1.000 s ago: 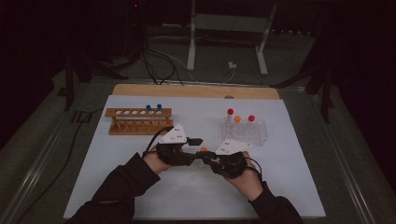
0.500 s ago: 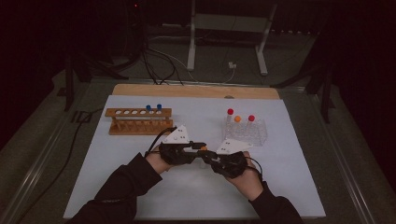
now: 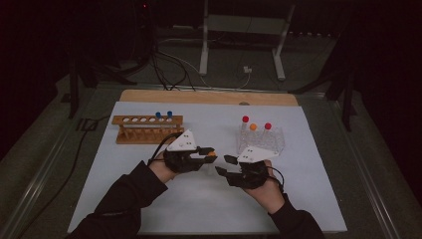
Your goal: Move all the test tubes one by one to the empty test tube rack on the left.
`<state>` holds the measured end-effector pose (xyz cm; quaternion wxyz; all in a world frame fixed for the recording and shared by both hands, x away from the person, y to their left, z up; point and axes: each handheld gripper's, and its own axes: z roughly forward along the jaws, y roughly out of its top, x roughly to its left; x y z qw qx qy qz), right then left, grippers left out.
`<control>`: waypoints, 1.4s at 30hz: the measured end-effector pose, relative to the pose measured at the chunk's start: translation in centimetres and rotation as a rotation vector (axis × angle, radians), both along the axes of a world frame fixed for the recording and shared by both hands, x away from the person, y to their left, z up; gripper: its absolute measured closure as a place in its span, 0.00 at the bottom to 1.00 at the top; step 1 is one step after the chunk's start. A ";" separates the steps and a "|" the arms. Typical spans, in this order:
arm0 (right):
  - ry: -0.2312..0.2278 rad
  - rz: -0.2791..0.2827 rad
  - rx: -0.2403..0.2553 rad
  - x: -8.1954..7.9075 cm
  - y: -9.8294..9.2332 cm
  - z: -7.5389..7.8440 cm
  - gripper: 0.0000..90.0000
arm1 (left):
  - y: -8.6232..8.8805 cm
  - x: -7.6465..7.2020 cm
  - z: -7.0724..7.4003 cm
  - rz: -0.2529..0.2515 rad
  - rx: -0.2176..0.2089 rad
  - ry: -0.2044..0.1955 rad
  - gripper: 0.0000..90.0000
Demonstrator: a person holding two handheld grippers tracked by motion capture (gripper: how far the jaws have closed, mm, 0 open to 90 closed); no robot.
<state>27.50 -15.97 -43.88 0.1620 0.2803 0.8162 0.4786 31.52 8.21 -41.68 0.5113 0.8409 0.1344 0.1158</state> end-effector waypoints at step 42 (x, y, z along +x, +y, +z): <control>-0.045 -0.006 0.073 -0.4 -1.3 1.0 0.00 | 15.1 7.4 4.6 0.540 -0.072 -0.101 0.80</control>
